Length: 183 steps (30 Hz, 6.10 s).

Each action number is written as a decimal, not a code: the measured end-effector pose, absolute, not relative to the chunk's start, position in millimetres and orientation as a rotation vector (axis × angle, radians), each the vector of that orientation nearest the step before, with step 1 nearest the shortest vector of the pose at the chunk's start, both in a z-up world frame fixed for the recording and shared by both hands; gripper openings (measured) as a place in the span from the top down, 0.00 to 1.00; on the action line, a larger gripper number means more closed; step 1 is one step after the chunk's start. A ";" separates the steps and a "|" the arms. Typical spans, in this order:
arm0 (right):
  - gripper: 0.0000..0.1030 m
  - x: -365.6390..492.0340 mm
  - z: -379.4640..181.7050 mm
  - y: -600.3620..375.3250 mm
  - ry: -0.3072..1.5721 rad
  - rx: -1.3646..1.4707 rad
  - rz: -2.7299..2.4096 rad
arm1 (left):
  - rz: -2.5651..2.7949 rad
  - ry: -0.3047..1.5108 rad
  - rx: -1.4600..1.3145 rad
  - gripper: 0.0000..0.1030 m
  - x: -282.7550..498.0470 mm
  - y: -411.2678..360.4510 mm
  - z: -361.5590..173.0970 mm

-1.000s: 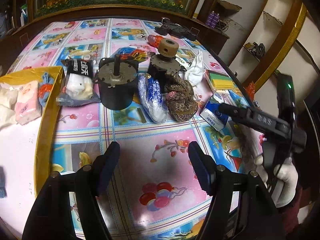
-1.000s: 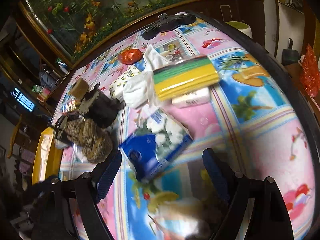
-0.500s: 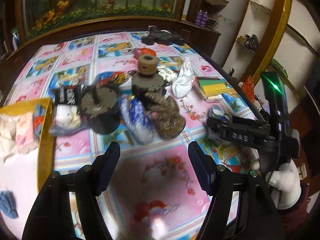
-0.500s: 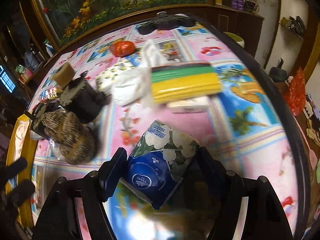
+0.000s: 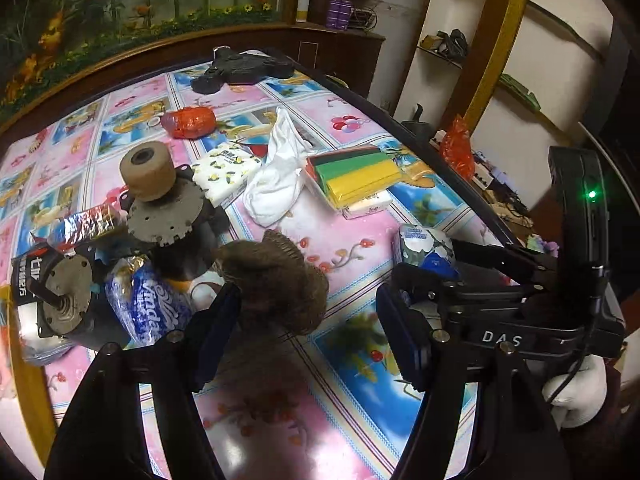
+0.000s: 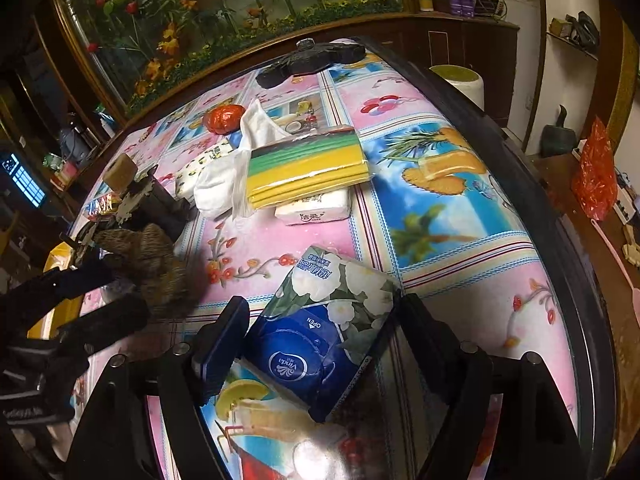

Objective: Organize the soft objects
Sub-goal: 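Grasp the brown knit ball with the left gripper while the right holds the tissue pack, then carry the knit ball and tissue pack into the tray and release both, then move both open grippers back toward the remaining items on the table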

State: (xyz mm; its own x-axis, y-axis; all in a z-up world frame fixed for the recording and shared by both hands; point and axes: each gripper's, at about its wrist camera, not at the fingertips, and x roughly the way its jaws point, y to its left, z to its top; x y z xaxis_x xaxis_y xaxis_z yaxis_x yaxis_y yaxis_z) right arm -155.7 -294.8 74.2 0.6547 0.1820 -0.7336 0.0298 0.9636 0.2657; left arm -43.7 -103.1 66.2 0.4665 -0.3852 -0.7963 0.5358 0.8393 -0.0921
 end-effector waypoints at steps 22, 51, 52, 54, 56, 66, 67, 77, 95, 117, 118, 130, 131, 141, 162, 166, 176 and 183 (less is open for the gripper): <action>0.33 -171.9 76.1 -280.2 0.881 0.213 0.152 | -0.481 1.013 0.052 0.55 -5.8 -110.4 38.1; 0.21 -207.4 101.1 -213.3 0.839 0.155 0.190 | -0.443 0.909 -0.014 0.39 -94.0 32.3 71.9; 0.21 -207.7 101.1 -208.9 0.840 0.132 0.191 | -0.445 0.924 0.028 0.39 -94.6 25.5 65.6; 0.20 -203.6 96.2 -199.3 0.848 0.061 0.187 | -0.449 0.943 0.105 0.39 -93.2 10.3 52.1; 0.20 -197.8 88.2 -191.9 0.871 0.014 0.185 | -0.443 0.962 0.163 0.39 -90.7 -3.0 39.1; 0.41 -184.1 63.9 -177.7 0.905 -0.024 0.226 | -0.429 0.913 0.204 0.43 -95.6 -11.0 37.2; 0.41 -185.3 65.8 -177.9 0.899 -0.016 0.230 | -0.430 0.908 0.188 0.43 -96.8 -6.4 39.6; 0.41 -207.6 114.9 -159.8 0.808 -0.027 0.278 | -0.335 0.782 -0.024 0.43 -123.1 98.7 107.2; 0.41 -149.9 149.9 35.3 0.832 -0.171 0.594 | 0.022 0.887 -0.179 0.43 -29.5 281.2 80.4; 0.28 -80.8 70.7 153.8 0.931 -0.359 0.526 | -0.021 0.916 -0.274 0.38 1.0 309.1 59.4; 0.24 -82.7 72.7 154.3 0.921 -0.360 0.524 | -0.023 0.912 -0.281 0.38 -0.3 309.8 61.9; 0.21 -125.9 111.4 99.2 0.809 -0.252 0.538 | -0.002 0.804 -0.312 0.37 -54.1 295.4 112.0; 0.20 -131.9 114.1 89.6 0.799 -0.232 0.535 | -0.004 0.790 -0.300 0.37 -62.2 287.0 116.7; 0.17 -180.7 123.6 -14.7 0.738 -0.011 0.446 | 0.052 0.715 -0.133 0.36 -117.7 192.7 129.8; 0.15 -207.5 106.4 -188.8 0.724 0.310 0.248 | 0.059 0.751 0.117 0.36 -134.8 85.7 114.1; 0.15 -201.8 103.5 -216.3 0.725 0.340 0.206 | 0.053 0.783 0.116 0.36 -128.2 80.1 105.7; 0.15 -184.6 93.4 -261.4 0.748 0.391 0.142 | 0.035 0.847 0.142 0.36 -110.5 64.3 83.3; 0.15 -157.3 98.2 -272.1 0.744 0.372 0.132 | 0.006 0.900 0.107 0.36 -97.6 65.6 68.4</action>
